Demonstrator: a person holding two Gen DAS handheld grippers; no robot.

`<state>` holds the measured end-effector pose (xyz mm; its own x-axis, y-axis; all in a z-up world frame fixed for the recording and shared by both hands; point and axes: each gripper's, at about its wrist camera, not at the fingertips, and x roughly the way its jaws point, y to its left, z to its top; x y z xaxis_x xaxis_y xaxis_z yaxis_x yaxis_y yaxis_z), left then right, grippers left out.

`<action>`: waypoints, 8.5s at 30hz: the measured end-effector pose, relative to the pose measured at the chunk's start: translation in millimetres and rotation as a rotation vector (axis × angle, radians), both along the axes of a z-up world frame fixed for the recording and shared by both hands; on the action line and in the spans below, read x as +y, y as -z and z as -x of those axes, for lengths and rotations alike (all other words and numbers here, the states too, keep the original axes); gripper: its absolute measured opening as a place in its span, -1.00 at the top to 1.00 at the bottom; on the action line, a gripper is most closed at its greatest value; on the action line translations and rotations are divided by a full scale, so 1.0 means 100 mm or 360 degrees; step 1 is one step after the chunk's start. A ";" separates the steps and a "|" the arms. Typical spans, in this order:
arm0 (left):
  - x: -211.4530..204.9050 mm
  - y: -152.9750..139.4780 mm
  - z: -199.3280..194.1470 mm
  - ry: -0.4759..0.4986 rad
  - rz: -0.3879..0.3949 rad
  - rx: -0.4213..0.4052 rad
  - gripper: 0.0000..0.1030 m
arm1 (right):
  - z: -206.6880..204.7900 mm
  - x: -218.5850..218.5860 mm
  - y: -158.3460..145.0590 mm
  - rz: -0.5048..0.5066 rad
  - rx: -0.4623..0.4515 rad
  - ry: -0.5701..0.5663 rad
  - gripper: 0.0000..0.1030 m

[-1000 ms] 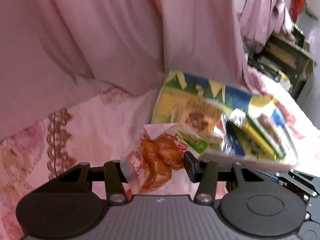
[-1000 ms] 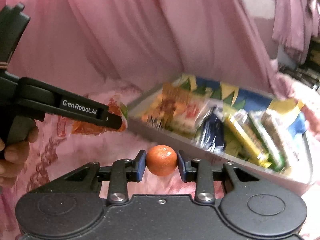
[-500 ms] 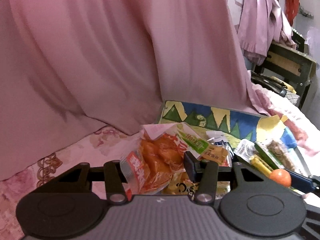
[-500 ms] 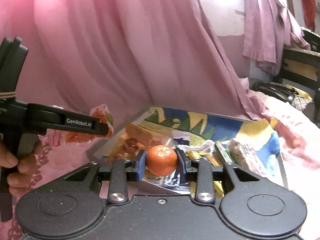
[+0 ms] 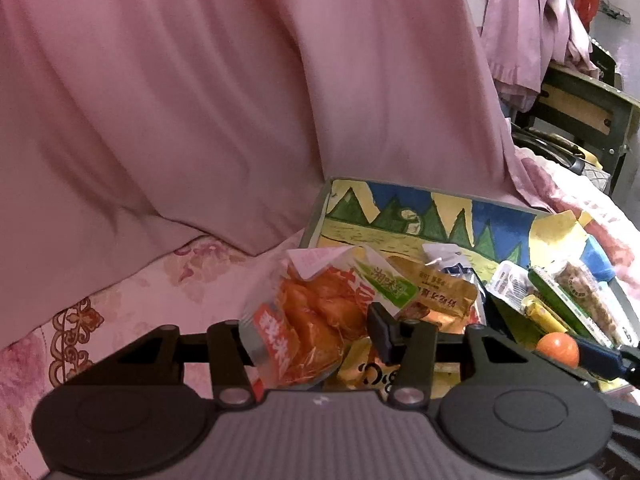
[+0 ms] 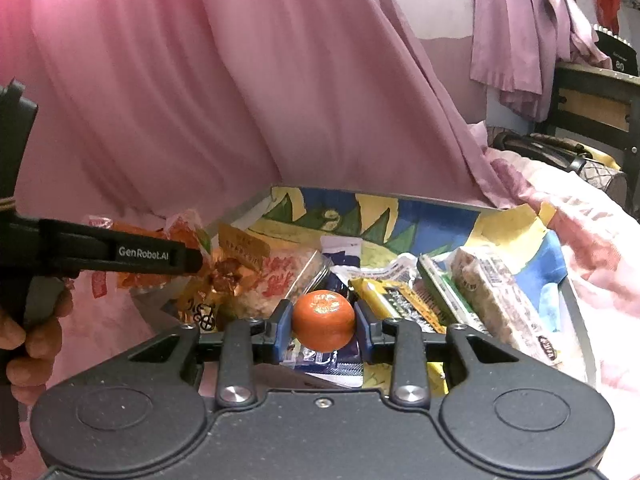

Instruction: Organize snacks

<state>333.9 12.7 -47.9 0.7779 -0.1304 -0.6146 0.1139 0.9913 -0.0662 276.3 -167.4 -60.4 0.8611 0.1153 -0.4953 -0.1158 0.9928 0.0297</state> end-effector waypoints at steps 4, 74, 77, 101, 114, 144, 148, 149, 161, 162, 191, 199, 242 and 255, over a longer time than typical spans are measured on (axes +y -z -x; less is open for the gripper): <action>0.00 0.01 0.00 -0.0007 -0.0002 0.0005 -0.05 | -0.02 0.03 0.04 0.0014 0.0027 -0.0009 0.31; -0.03 -0.25 0.30 0.0005 -0.0078 -0.0217 -0.99 | 0.04 -0.08 -0.10 -0.0074 -0.0015 0.0086 -0.49; -0.02 -0.29 0.33 -0.0011 -0.0072 -0.0236 -0.99 | 0.07 -0.10 -0.15 -0.0086 -0.0037 0.0102 -0.59; 0.04 -0.45 0.63 -0.0141 -0.0072 -0.0327 -0.99 | 0.33 -0.29 -0.45 -0.0179 -0.0182 0.0214 -0.98; 0.03 -0.51 0.91 -0.0167 -0.0099 -0.0336 -0.99 | 0.59 -0.38 -0.58 -0.0160 -0.0235 0.0251 -0.99; -0.05 -0.80 1.96 -0.0155 -0.0075 -0.0427 -0.99 | 1.59 -0.46 -0.80 -0.0143 -0.0297 0.0265 -0.99; -0.05 -0.81 2.13 -0.0155 -0.0071 -0.0432 -0.99 | 1.74 -0.48 -0.82 -0.0151 -0.0297 0.0267 -0.99; -0.05 -0.82 2.17 -0.0154 -0.0069 -0.0433 -0.99 | 1.78 -0.48 -0.83 -0.0158 -0.0297 0.0265 -0.99; 0.00 -0.82 2.67 -0.0203 -0.0052 -0.0375 -0.99 | 2.28 -0.52 -0.93 -0.0196 -0.0308 0.0236 -0.99; 0.00 -0.82 2.71 -0.0207 -0.0048 -0.0370 -0.99 | 2.32 -0.52 -0.93 -0.0198 -0.0307 0.0233 -0.99; 0.04 -0.73 3.01 -0.0255 -0.0075 -0.0269 -0.99 | 2.57 -0.42 -0.76 -0.0156 -0.0086 0.0213 -0.99; 0.03 -0.72 3.00 -0.0256 -0.0077 -0.0264 -0.99 | 2.55 -0.42 -0.73 -0.0141 -0.0056 0.0215 -0.99; 0.03 -0.73 2.99 -0.0255 -0.0078 -0.0261 -0.99 | 2.53 -0.41 -0.72 -0.0140 -0.0044 0.0213 -0.99; 0.03 -0.73 2.99 -0.0255 -0.0078 -0.0261 -0.99 | 2.53 -0.41 -0.72 -0.0139 -0.0043 0.0214 -0.99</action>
<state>34.5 15.9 25.0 0.8762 0.0294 -0.4810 -0.0397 0.9991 -0.0113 23.7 -208.7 11.3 0.8844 0.0400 -0.4650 0.0158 0.9932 0.1154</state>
